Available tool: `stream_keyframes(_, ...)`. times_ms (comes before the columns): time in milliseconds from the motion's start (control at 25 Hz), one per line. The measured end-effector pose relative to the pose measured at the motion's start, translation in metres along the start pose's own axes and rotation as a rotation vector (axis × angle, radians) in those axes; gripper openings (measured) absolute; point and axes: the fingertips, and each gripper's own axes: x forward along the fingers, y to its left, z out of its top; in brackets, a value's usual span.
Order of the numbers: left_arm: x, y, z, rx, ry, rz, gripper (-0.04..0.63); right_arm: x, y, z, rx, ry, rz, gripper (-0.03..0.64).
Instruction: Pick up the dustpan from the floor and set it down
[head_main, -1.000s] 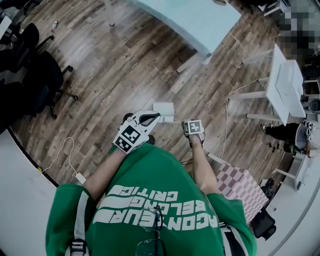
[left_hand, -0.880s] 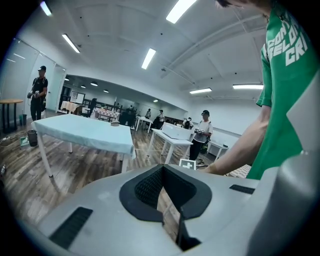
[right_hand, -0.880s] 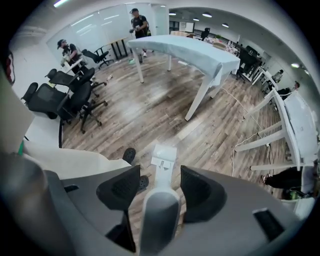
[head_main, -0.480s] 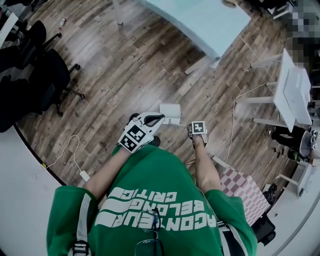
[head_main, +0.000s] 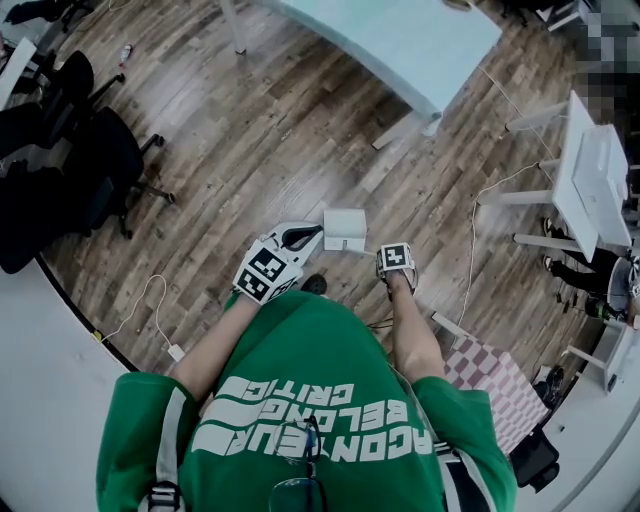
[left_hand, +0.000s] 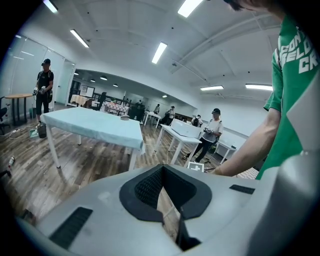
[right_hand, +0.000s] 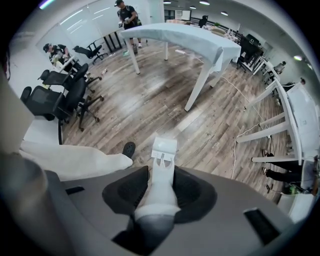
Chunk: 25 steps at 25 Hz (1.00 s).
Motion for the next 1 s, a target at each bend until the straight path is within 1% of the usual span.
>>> stream_keyframes(200, 0.001, 0.000, -0.002, 0.000, 0.009, 0.006, -0.008, -0.004, -0.002, 0.002, 0.009, 0.004, 0.010, 0.140)
stream_keyframes(400, 0.001, 0.001, -0.002, -0.005, 0.011, 0.021, -0.006, 0.000, -0.022, -0.004, -0.034, 0.004, -0.103, 0.109)
stream_keyframes(560, 0.002, -0.005, -0.001, -0.005, 0.005, 0.036, -0.006, 0.009, -0.017, -0.010, -0.020, -0.001, -0.065, 0.109)
stream_keyframes(760, -0.001, -0.014, -0.001, 0.000, -0.008, 0.049, -0.008, 0.003, -0.019, -0.013, -0.025, -0.011, -0.097, 0.112)
stream_keyframes(880, -0.006, -0.023, -0.001, 0.001, -0.018, 0.060, -0.006, 0.006, -0.016, -0.022, -0.010, -0.012, -0.069, 0.117)
stream_keyframes(1000, -0.014, -0.031, -0.005, 0.000, -0.028, 0.080, -0.006, 0.003, -0.013, -0.028, -0.022, -0.029, -0.072, 0.117)
